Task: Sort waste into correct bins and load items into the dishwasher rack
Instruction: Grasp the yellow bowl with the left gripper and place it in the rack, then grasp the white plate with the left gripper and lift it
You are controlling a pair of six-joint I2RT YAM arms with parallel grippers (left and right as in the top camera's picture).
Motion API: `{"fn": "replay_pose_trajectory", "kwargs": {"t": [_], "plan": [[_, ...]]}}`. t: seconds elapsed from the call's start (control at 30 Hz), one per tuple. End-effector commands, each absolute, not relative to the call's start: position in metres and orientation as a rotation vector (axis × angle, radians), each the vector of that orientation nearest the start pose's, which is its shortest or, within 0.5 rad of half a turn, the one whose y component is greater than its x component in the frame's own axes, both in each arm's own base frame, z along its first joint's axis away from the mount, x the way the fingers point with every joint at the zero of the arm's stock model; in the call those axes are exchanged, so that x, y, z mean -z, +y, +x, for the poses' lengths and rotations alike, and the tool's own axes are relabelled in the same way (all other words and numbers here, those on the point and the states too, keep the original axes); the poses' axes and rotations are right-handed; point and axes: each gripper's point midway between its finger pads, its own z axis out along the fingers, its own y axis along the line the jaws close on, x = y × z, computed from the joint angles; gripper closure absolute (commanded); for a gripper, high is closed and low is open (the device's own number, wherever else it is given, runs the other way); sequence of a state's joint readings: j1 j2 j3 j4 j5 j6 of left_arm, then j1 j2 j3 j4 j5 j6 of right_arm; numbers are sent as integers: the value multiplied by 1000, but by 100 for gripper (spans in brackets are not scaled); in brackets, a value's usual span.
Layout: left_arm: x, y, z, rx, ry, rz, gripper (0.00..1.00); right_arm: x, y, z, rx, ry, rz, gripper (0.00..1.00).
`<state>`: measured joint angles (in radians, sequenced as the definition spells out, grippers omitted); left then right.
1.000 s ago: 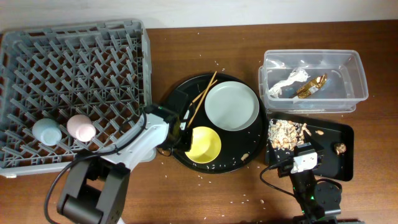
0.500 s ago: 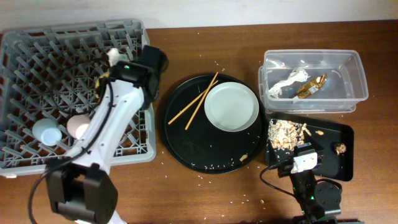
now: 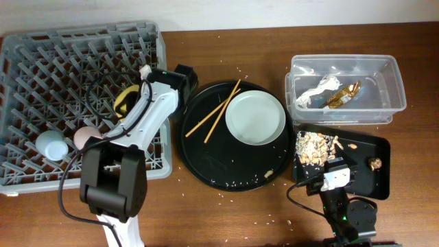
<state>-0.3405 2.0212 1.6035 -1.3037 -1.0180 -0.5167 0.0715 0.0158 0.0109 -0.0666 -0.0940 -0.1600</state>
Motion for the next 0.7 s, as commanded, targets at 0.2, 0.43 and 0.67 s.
{"fn": "replay_pose_trajectory", "kwargs": {"t": [0.2,0.43,0.67], "plan": [[-133,-104,348,-238,3170,-161,35,-157,32,244,-6,1625,-252,2],[-99,-251,368,336,2985,353,26,-157,32,244,-6,1625,-252,1],[5,-289,339,508,3185,344,74,-157,32,244,-6,1625,-252,2]]}}
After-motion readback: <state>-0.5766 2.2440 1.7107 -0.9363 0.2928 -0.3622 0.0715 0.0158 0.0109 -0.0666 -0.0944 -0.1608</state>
